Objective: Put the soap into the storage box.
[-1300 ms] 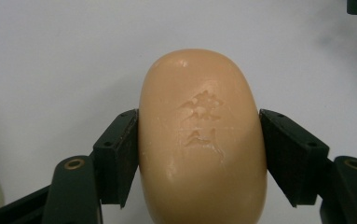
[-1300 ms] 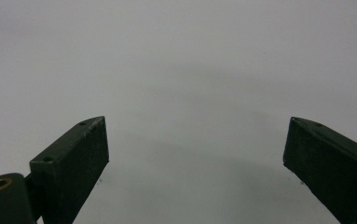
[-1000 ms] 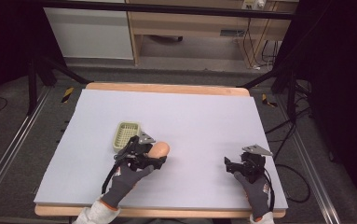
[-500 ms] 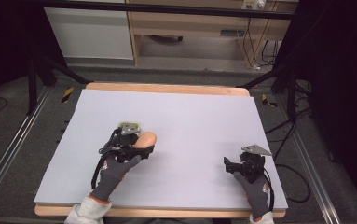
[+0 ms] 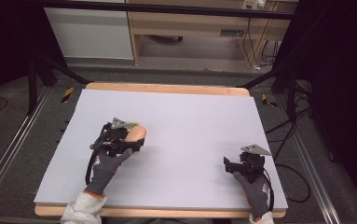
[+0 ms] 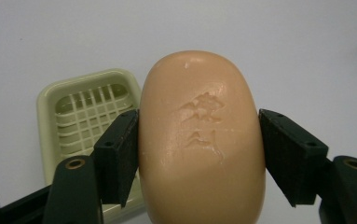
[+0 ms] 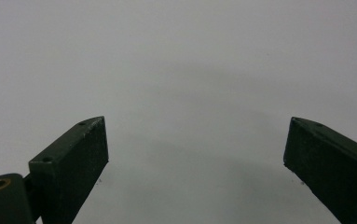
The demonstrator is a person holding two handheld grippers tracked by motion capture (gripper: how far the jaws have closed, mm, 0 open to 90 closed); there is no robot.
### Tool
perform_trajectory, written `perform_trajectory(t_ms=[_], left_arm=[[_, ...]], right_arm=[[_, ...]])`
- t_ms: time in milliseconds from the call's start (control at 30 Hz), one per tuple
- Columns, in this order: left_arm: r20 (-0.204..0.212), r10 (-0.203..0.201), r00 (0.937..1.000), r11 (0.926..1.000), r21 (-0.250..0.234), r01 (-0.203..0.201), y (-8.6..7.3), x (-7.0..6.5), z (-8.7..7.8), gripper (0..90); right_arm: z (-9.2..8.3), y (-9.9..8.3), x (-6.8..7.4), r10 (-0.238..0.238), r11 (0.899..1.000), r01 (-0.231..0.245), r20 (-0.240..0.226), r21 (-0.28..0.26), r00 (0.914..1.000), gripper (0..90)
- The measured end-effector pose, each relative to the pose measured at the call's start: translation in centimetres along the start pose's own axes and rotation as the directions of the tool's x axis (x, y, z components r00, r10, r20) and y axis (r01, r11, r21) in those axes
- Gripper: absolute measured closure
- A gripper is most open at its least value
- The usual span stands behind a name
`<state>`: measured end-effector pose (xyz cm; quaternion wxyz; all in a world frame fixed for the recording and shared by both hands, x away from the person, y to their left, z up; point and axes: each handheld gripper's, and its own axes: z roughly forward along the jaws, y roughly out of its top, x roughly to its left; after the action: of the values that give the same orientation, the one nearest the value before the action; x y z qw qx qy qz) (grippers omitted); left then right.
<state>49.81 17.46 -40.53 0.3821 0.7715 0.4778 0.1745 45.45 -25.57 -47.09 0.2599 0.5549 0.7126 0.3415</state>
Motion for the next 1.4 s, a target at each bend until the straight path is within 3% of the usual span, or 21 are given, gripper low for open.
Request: perform_trajectory(t_ms=[567, 1000, 1400], left_arm=[[-0.061, -0.029, 0.9977, 0.9995, 0.007, 0.030, 0.1, 2.5, 1.2, 32.0], [-0.077, -0.052, 0.9957, 0.9986, 0.004, 0.053, 0.0, 3.7, 2.0, 32.0], [-0.093, -0.036, 0.9950, 0.9978, 0.051, 0.041, -0.6, 4.2, 3.3, 32.0]], right_arm=[[0.1, 0.0, 0.1, -0.007, 1.000, 0.007, 0.005, -0.003, 1.0000, 6.8], [0.1, 0.1, 0.2, -0.005, 1.000, 0.005, 0.008, -0.002, 1.0000, 6.7], [0.2, 0.1, 0.2, -0.008, 1.000, 0.009, 0.014, -0.008, 0.9999, 6.6]])
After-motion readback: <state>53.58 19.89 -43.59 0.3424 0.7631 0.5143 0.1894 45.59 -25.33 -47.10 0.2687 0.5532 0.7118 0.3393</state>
